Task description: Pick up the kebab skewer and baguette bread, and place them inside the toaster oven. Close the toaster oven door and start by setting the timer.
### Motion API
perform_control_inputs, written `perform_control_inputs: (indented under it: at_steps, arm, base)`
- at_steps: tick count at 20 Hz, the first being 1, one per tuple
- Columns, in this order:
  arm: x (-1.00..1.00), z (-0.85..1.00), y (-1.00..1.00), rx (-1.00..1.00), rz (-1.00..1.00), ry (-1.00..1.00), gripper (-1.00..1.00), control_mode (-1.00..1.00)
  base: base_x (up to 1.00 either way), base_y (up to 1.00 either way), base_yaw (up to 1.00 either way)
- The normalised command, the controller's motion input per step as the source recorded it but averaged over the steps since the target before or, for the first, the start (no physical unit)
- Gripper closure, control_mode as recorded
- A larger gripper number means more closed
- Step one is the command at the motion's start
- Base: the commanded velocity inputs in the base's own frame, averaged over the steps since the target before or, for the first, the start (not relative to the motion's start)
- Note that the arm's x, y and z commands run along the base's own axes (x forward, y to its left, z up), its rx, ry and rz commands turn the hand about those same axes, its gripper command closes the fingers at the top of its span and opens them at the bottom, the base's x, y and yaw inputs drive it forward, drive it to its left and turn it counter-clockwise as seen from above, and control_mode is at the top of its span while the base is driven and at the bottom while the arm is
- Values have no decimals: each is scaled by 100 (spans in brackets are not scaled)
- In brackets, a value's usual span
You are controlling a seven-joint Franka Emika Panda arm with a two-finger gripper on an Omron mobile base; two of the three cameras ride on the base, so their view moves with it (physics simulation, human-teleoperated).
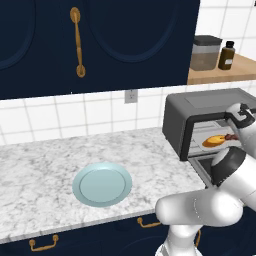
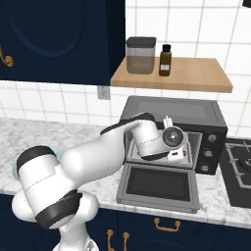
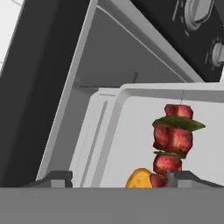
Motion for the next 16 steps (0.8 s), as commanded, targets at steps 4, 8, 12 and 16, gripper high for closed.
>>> perform_control_inputs:
  at_steps: [4, 8, 12, 16]
  arm:
    - [5, 53, -1, 0, 5, -7, -100, -100]
    - [-25, 46, -30, -1, 2, 0, -100, -100]
    - [-51, 21, -32, -8, 8, 0, -100, -100]
    - [-53, -3, -23, -16, 15, 0, -100, -100]
  base:
    - [0, 0, 0]
    - [0, 0, 0]
    - [0, 0, 0]
    - [0, 0, 0]
